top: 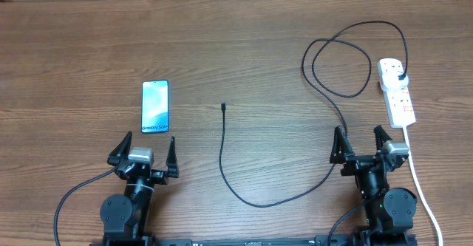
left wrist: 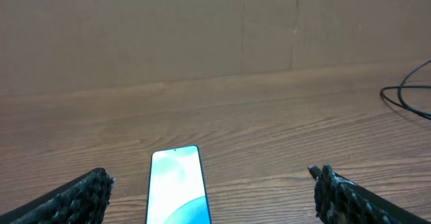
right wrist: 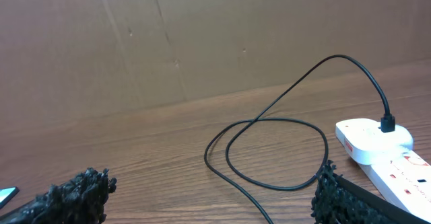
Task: Plug charger to phone and switch on socket
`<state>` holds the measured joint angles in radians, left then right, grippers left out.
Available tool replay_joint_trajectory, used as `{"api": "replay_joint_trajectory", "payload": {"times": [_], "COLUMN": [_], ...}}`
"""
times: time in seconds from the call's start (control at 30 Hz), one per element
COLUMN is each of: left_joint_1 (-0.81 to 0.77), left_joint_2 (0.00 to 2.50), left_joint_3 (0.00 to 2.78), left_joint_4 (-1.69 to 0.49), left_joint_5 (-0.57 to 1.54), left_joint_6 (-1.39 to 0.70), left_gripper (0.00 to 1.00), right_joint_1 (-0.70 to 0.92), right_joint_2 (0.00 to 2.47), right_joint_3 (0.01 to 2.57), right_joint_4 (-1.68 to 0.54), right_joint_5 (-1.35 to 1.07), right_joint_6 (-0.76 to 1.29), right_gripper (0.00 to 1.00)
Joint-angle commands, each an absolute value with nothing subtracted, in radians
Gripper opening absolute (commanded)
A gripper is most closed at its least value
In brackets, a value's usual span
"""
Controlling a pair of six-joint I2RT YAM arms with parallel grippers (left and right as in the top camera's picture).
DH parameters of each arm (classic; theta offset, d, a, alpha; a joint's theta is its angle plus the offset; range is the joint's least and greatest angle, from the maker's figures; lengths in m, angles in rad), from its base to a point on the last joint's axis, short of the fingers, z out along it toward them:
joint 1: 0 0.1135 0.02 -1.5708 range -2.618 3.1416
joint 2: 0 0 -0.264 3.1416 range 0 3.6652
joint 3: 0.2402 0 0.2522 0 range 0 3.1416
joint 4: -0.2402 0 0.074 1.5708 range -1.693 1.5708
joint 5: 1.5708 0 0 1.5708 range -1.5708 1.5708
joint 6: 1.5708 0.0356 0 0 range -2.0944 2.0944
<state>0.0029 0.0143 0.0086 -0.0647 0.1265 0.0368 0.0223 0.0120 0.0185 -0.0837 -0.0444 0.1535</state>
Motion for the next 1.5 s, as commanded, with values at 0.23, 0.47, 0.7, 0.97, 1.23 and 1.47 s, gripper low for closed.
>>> {"api": "replay_joint_trajectory", "payload": {"times": [0.23, 0.47, 0.7, 0.97, 1.23, 1.47], "left_joint_1": [0.013, 0.013, 0.013, 0.013, 0.013, 0.013], "left_joint_2": [0.020, 0.020, 0.020, 0.020, 0.020, 0.020], "left_joint_3": [0.005, 0.005, 0.005, 0.005, 0.005, 0.005], "left_joint_4": [-0.067, -0.068, -0.067, -0.068, -0.067, -0.067], "left_joint_5": [0.120, 0.120, 0.120, 0.120, 0.120, 0.120], "left_joint_6": [0.057, 0.057, 0.057, 0.057, 0.057, 0.057], "left_gripper": [1.00, 1.00, 1.00, 1.00, 0.99, 0.99], "right_joint_1": [0.029, 0.029, 0.029, 0.029, 0.029, 0.029], "right_joint_2": [0.003, 0.003, 0.003, 0.003, 0.003, 0.003], "right_joint_3": [0.008, 0.008, 0.008, 0.008, 0.008, 0.008], "right_joint_4": [-0.081, -0.081, -0.081, -0.081, -0.081, -0.081], "right_joint_5": [-0.035, -0.035, -0.035, -0.035, -0.035, -0.035], "right_joint_6": [0.156, 0.156, 0.156, 0.156, 0.156, 0.156], "right_gripper": [1.00, 1.00, 1.00, 1.00, 1.00, 1.00]}}
